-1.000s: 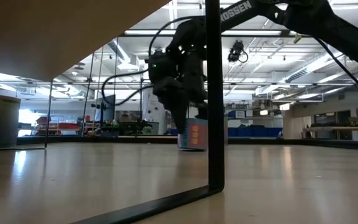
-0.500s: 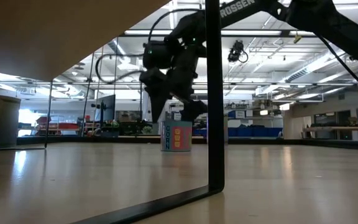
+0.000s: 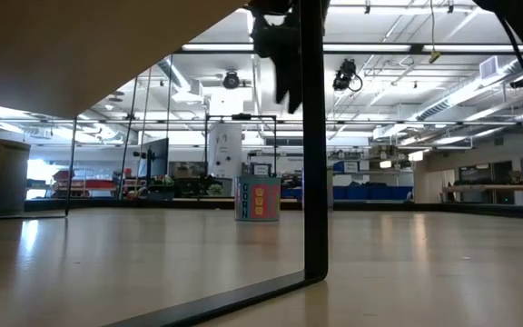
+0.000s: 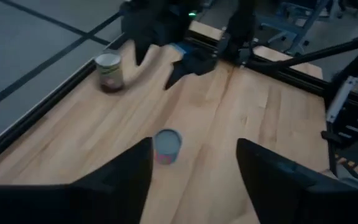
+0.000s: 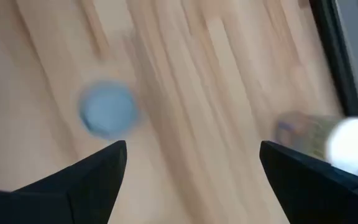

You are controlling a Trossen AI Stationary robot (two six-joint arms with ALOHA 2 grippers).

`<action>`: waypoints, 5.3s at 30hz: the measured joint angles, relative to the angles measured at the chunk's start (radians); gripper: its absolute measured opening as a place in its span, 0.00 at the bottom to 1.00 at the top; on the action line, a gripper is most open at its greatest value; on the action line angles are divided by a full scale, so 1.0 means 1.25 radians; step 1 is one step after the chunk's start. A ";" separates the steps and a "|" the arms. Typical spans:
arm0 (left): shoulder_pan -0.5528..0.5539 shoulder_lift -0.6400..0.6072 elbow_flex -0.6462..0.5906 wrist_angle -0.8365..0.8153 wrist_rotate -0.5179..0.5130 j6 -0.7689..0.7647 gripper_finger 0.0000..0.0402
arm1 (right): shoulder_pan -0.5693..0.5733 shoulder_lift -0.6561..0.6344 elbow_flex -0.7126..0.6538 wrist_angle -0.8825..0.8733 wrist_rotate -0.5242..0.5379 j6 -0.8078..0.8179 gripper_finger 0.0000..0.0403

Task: Pick and place cans onto a shelf
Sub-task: Put the canned mix fruits on the shelf

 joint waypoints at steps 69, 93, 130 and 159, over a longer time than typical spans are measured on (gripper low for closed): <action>0.332 0.556 -0.202 0.296 0.426 0.492 0.94 | 0.288 -0.496 -0.409 0.008 0.263 0.498 0.93; 0.338 0.645 -0.201 0.369 0.397 0.482 0.94 | 0.295 -0.495 -0.409 0.011 0.256 0.512 0.93; 0.175 0.200 0.047 -0.238 0.483 0.556 0.71 | 0.305 -0.495 -0.409 0.071 0.253 0.460 0.93; -0.034 0.199 -0.137 -0.077 0.441 0.613 0.72 | 0.305 -0.424 -0.409 0.100 0.183 0.446 0.93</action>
